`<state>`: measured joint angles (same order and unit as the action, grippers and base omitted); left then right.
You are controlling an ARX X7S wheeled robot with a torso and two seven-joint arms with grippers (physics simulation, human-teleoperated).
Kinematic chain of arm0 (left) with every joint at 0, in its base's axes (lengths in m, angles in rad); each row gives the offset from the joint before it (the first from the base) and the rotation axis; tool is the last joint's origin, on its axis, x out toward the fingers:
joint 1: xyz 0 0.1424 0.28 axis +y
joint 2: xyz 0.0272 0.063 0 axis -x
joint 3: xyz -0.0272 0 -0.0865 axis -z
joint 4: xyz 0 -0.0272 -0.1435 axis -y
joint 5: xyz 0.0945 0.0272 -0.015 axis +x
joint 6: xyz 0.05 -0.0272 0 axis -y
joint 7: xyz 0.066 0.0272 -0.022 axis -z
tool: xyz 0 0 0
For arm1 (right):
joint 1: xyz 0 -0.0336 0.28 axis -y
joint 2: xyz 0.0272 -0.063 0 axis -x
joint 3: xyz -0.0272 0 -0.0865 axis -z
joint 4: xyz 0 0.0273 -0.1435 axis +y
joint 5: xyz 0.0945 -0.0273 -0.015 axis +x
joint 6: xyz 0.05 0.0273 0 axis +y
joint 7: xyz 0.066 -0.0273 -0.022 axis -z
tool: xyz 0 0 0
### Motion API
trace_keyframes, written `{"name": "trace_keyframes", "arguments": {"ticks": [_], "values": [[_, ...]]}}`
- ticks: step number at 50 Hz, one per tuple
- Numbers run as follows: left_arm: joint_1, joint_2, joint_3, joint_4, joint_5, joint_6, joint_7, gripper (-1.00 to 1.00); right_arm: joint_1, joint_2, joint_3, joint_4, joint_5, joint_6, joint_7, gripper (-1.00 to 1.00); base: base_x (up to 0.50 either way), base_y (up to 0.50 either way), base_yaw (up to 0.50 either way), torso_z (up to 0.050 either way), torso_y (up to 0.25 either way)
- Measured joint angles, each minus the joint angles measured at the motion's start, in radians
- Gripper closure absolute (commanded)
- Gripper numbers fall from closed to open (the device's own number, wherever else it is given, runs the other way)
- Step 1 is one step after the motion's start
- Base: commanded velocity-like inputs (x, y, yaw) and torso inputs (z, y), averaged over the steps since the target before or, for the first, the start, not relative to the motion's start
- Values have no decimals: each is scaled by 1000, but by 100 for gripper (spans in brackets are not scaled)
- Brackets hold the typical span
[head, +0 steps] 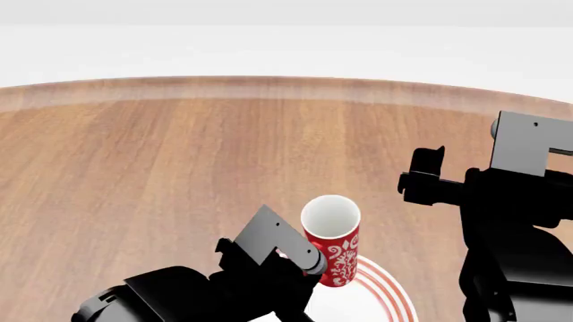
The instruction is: Pick up the red mug and put it on the plate
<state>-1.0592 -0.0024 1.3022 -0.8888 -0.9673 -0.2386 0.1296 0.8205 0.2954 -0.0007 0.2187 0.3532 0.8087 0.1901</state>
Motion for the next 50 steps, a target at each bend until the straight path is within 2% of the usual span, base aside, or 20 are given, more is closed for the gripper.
{"name": "trace_keyframes", "arguments": {"ticks": [7,16,50], "values": [[-26,1,125,-38,-123,41,0,100,-1,0,0,10,1,-7,-1,-100,0,0,0,0,0],[-37,1,200,-66,-191,53,4,100,-4,0,-1,19,3,-16,-2,-100,0,0,0,0,0],[-27,2,246,-88,-207,-26,28,100,-15,0,-6,52,8,-51,-7,-100,0,0,0,0,0]]}}
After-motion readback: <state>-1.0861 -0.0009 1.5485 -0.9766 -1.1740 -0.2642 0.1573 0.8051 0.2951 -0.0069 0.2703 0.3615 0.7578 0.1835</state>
